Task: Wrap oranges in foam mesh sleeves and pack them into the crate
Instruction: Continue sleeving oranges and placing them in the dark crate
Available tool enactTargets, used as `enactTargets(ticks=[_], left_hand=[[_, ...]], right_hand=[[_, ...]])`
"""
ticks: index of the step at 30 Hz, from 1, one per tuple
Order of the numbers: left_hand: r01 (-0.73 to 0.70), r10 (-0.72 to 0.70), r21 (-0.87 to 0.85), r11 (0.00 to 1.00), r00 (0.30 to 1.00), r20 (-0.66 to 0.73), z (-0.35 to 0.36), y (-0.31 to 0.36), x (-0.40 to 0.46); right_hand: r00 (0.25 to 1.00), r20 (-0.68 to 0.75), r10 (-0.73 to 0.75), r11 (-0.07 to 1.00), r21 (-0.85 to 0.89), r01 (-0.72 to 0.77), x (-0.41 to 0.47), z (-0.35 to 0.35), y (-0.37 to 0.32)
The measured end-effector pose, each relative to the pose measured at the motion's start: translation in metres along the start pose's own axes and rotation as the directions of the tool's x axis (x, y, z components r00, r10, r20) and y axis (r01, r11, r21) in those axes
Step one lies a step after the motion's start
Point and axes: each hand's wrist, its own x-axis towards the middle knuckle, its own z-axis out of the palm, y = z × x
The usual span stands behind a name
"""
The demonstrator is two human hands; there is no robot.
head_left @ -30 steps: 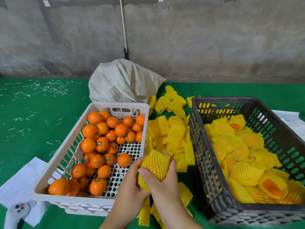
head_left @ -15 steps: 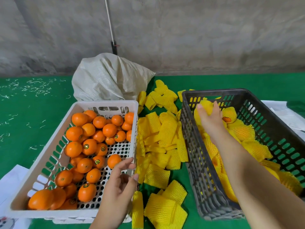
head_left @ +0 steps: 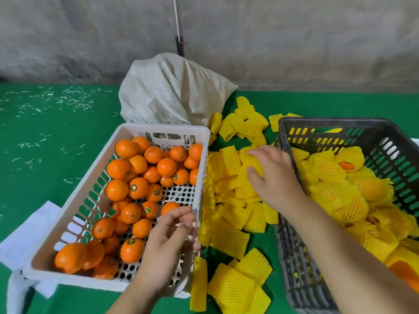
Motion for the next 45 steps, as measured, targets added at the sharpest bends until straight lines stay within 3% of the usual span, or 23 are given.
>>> enactTargets(ticks=[2, 3, 5, 6, 9, 10, 12, 14, 16, 18, 21, 23, 25, 28, 30, 32, 34, 36, 38, 41, 45], left_hand=[[-0.058, 0.070, 0.260, 0.964, 0.997, -0.036, -0.009, 0.002, 0.025], [-0.102, 0.132, 0.452, 0.886, 0.991, -0.036, -0.013, 0.000, 0.040], [-0.131, 0.170, 0.790, 0.599, 0.985, 0.034, -0.024, -0.012, 0.072], [-0.111, 0.121, 0.891, 0.441, 0.991, 0.063, -0.029, -0.021, 0.086], [-0.015, -0.169, 1.000, -0.026, 0.986, 0.010, -0.045, -0.047, 0.111], [-0.007, -0.291, 0.994, -0.111, 0.956, -0.026, -0.047, -0.054, 0.113], [0.022, -0.480, 0.981, -0.191, 0.870, -0.113, -0.049, -0.064, 0.116], [0.076, -0.453, 0.973, -0.218, 0.875, -0.169, -0.046, -0.066, 0.122], [0.060, -0.301, 0.976, -0.210, 0.946, -0.123, -0.040, -0.064, 0.128], [0.030, -0.235, 0.982, -0.186, 0.969, -0.074, -0.038, -0.062, 0.129], [0.025, -0.220, 0.994, -0.103, 0.974, -0.047, -0.041, -0.065, 0.127], [-0.001, -0.250, 0.987, -0.159, 0.967, -0.039, -0.044, -0.070, 0.131], [-0.018, -0.243, 0.981, -0.194, 0.970, -0.030, -0.044, -0.072, 0.136], [-0.015, -0.165, 0.989, -0.149, 0.986, -0.010, -0.039, -0.069, 0.138], [0.005, -0.052, 1.000, 0.024, 0.999, -0.004, -0.038, -0.062, 0.134], [0.050, 0.060, 0.954, 0.297, 0.996, -0.071, -0.036, -0.047, 0.129], [0.062, 0.141, 0.837, 0.543, 0.976, -0.164, -0.031, -0.026, 0.116], [-0.011, 0.230, 0.666, 0.746, 0.943, -0.242, -0.020, -0.007, 0.094], [-0.129, 0.257, 0.436, 0.891, 0.934, -0.248, -0.007, 0.006, 0.067], [-0.090, 0.104, 0.098, 0.991, 0.983, -0.152, 0.011, 0.011, 0.021], [-0.038, 0.031, -0.093, 0.995, 0.996, -0.080, 0.015, 0.007, -0.012]], right_hand=[[0.945, 0.326, -0.009, 0.997, -0.071, 0.034, 0.002, 0.015, -0.027], [0.879, 0.476, 0.037, 0.990, -0.139, 0.033, 0.001, 0.023, -0.038], [0.692, 0.713, 0.115, 0.956, -0.269, 0.118, -0.005, 0.047, -0.054], [0.593, 0.794, 0.134, 0.941, -0.289, 0.175, -0.011, 0.059, -0.061], [0.366, 0.914, 0.176, 0.936, -0.271, 0.226, -0.030, 0.094, -0.069], [0.339, 0.921, 0.189, 0.928, -0.280, 0.244, -0.034, 0.101, -0.066], [0.354, 0.915, 0.194, 0.901, -0.309, 0.305, -0.033, 0.108, -0.055], [0.399, 0.901, 0.168, 0.907, -0.300, 0.296, -0.028, 0.112, -0.045], [0.447, 0.884, 0.136, 0.939, -0.259, 0.226, -0.021, 0.116, -0.039], [0.478, 0.874, 0.090, 0.959, -0.205, 0.194, -0.019, 0.123, -0.035], [0.483, 0.873, 0.072, 0.978, -0.156, 0.137, -0.020, 0.129, -0.031], [0.492, 0.868, 0.073, 0.988, -0.130, 0.084, -0.019, 0.127, -0.031], [0.435, 0.897, 0.080, 0.986, -0.135, 0.097, -0.019, 0.125, -0.031], [0.280, 0.952, 0.122, 0.934, -0.206, 0.292, -0.024, 0.120, -0.032], [0.260, 0.952, 0.161, 0.900, -0.250, 0.357, -0.023, 0.115, -0.032], [0.336, 0.932, 0.138, 0.919, -0.247, 0.307, -0.016, 0.107, -0.032], [0.519, 0.854, 0.037, 0.952, -0.188, 0.242, -0.008, 0.098, -0.033], [0.691, 0.720, -0.059, 0.982, -0.082, 0.169, -0.005, 0.091, -0.037], [0.794, 0.604, -0.070, 0.995, 0.103, 0.009, -0.006, 0.083, -0.044], [0.867, 0.497, -0.023, 0.932, 0.324, -0.160, -0.009, 0.064, -0.056], [0.941, 0.310, 0.136, 0.731, 0.609, -0.306, -0.031, 0.034, -0.072]])
